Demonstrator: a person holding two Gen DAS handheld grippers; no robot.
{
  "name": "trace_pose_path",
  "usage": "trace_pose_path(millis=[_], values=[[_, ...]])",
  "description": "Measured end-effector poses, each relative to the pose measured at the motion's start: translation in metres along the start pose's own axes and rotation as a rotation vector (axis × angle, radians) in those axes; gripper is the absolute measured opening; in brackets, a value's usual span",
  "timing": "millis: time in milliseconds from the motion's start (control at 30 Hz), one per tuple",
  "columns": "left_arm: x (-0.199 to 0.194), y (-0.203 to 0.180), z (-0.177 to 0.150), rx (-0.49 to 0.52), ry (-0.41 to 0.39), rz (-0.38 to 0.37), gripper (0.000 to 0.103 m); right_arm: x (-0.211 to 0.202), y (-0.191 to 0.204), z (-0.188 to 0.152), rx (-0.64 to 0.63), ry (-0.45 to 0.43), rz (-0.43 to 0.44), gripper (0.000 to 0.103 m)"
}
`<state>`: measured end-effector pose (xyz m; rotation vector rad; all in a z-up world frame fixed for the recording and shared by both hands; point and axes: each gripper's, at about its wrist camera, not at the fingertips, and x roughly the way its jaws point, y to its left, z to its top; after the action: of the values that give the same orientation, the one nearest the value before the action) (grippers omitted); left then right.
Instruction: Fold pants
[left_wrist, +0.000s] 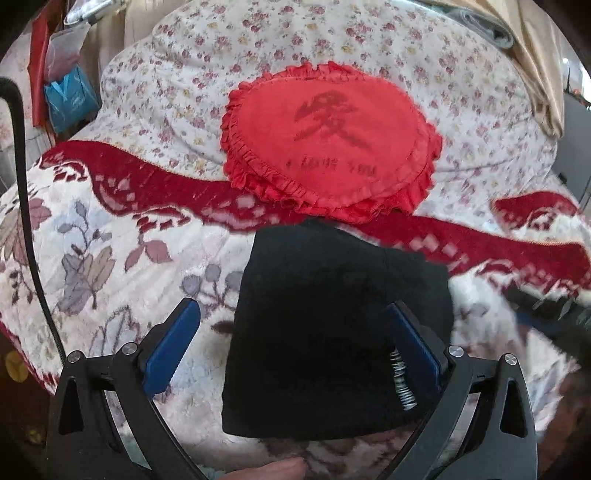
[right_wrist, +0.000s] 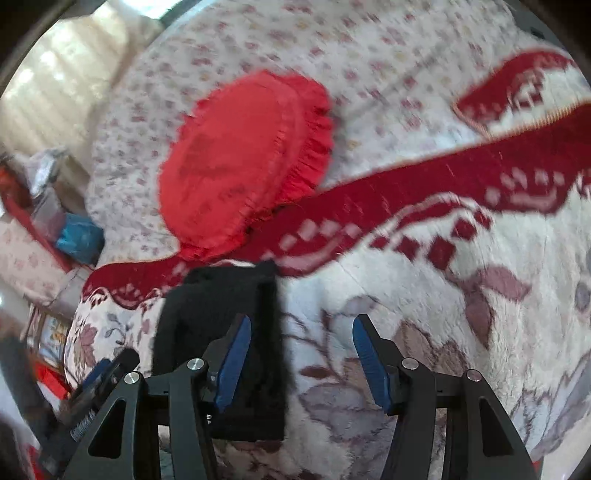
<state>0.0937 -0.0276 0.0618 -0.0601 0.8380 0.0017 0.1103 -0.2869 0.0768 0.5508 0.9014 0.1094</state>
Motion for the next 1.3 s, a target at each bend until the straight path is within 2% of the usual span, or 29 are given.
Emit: trace_pose_path(millis=[67,233,1300], values=[[0.0040,-0.0019,0.0013,-0.003,0.024,-0.027,0.101,-0.0024,-0.0001,0.0002,-0.008,-0.007,0.011,0.057],[0.0028,-0.0083,-0.0009,0.024,0.010,-0.012,0.101,-0.0029,-0.0043,-0.0016,-0.007,-0.018,0.007,0.057],[0.0050,-0.0038,-0.0001,0.017,0.032,-0.035,0.101,-0.0015,-0.0099,-0.0010,0.028,-0.019,0.014,0.057]])
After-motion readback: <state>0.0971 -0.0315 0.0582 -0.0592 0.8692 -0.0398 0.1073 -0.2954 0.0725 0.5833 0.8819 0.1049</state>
